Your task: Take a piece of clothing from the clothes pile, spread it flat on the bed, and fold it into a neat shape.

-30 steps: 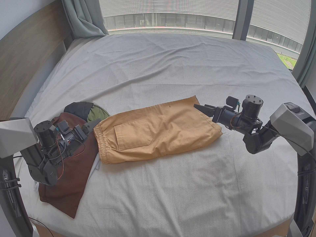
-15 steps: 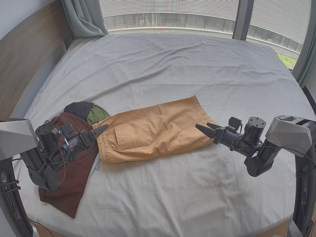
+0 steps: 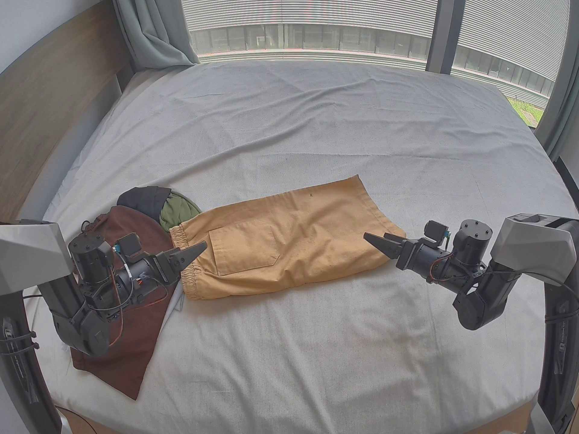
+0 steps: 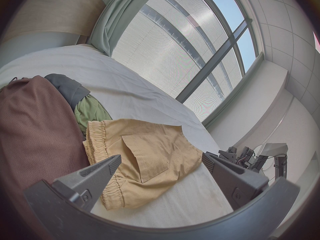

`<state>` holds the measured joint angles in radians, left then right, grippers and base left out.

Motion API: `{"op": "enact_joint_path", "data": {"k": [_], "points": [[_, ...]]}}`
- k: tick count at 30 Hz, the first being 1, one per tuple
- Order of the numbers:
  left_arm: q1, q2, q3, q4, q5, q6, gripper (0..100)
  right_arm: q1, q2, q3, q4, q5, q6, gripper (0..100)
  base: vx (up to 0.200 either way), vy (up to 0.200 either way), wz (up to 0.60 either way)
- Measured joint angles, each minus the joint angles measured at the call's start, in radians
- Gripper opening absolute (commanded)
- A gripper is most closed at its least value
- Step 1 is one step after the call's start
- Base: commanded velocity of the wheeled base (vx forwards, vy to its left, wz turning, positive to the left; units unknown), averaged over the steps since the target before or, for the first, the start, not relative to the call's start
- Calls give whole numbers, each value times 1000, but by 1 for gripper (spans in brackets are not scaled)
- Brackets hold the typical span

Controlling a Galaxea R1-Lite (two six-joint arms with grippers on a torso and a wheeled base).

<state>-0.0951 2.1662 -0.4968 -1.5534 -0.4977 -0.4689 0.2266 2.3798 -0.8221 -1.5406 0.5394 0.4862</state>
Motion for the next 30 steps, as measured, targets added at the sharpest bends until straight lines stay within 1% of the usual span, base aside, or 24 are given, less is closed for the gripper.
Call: {"op": "enact_joint_path", "data": {"k": [8,13,21,30], "points": [[-3,0,8,0,3,6,100,-3,8,29,1,0,-1,100,0,0,0],[-3,0,9,0,3,36,100,4,14,52,1,0,-6,100,0,0,0],[-1,4,9,1,2,43,100,15,49,82,1,0,-12,100,0,0,0],[2,7,9,0,2,43,100,21,94,68,1,0,-10,100,0,0,0]]}}
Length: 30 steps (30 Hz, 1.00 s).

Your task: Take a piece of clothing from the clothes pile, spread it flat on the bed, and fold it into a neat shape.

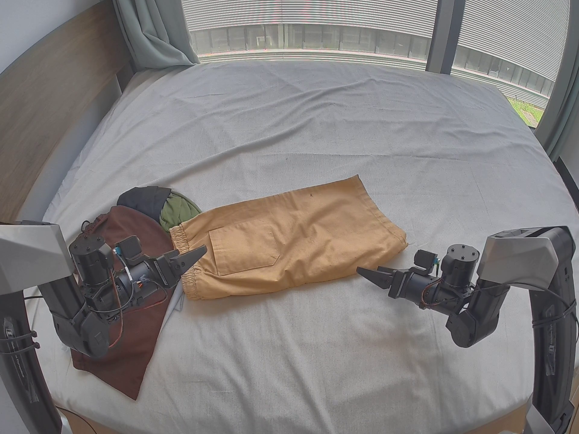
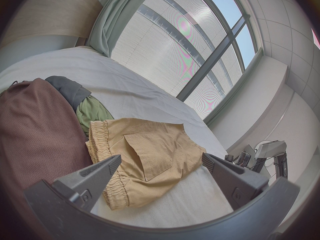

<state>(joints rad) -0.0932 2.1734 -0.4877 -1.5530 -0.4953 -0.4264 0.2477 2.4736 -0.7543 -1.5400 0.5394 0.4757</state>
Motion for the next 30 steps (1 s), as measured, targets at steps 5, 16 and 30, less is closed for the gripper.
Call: {"op": "enact_joint_path", "data": {"k": [5,16,30], "points": [[1,0,0,0,0,0,100,1,47,-34,1,0,3,100,0,0,0],[3,0,-2,0,0,0,100,43,111,-145,25,-67,77,100,0,0,0],[3,1,-2,0,0,-1,100,130,223,-379,26,-156,153,100,0,0,0]]}}
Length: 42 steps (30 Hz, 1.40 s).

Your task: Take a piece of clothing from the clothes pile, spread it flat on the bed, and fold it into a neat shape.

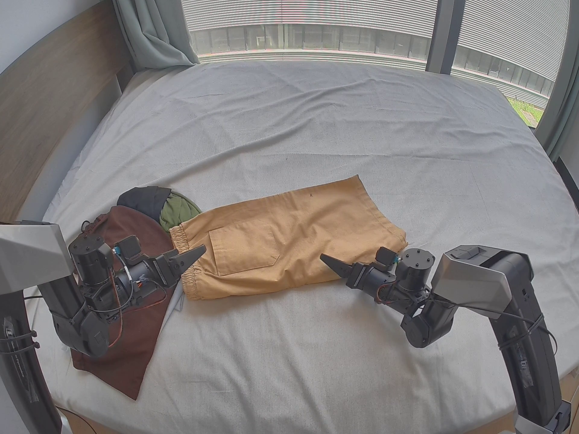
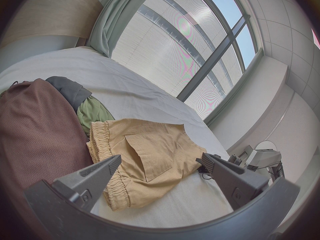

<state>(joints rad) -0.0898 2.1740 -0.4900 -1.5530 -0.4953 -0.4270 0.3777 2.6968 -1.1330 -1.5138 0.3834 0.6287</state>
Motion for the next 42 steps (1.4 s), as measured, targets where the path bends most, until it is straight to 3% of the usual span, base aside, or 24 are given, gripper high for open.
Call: {"op": "enact_joint_path", "data": {"k": [15,16,31,42], "points": [[-2,3,2,0,-1,0,100,28,41,-45,-11,-6,33,100,0,0,0],[-2,3,2,0,-1,0,100,28,41,-45,-12,-6,33,0,0,0,0],[-4,7,2,0,-1,-2,100,24,47,-35,-9,-10,35,0,0,0,0],[0,11,1,0,-1,-2,100,26,2,93,-24,-13,7,0,0,0,0]]}}
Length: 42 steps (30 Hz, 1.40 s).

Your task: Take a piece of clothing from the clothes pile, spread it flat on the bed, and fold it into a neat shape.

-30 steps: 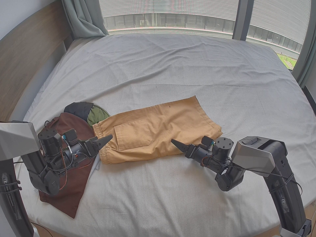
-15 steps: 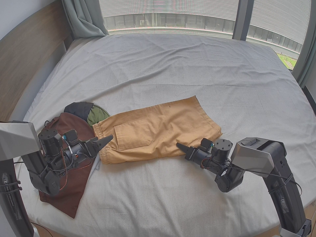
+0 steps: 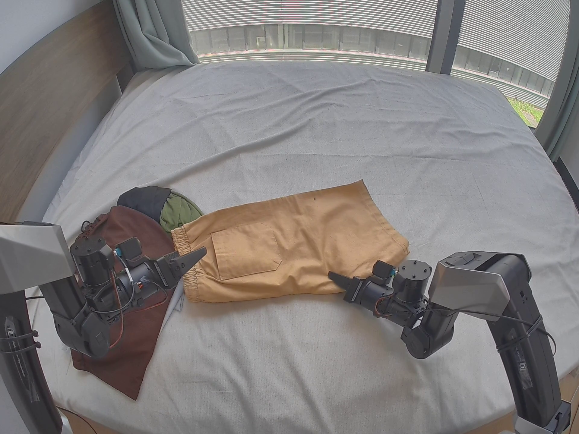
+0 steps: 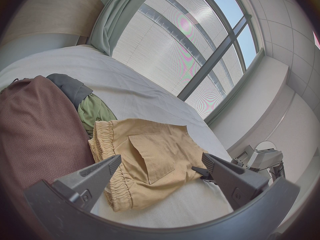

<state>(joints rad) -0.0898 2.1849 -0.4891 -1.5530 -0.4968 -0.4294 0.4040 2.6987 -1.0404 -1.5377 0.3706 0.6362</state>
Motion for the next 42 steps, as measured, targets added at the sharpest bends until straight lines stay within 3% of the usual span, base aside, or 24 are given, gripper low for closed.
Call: {"op": "enact_joint_path", "data": {"k": [18,42], "points": [[10,-4,-4,0,0,-1,100,5,-110,229,-2,-16,-63,0,0,0,0],[13,-13,-3,0,-1,-1,100,42,-203,507,-4,-99,-116,0,0,0,0]]}}
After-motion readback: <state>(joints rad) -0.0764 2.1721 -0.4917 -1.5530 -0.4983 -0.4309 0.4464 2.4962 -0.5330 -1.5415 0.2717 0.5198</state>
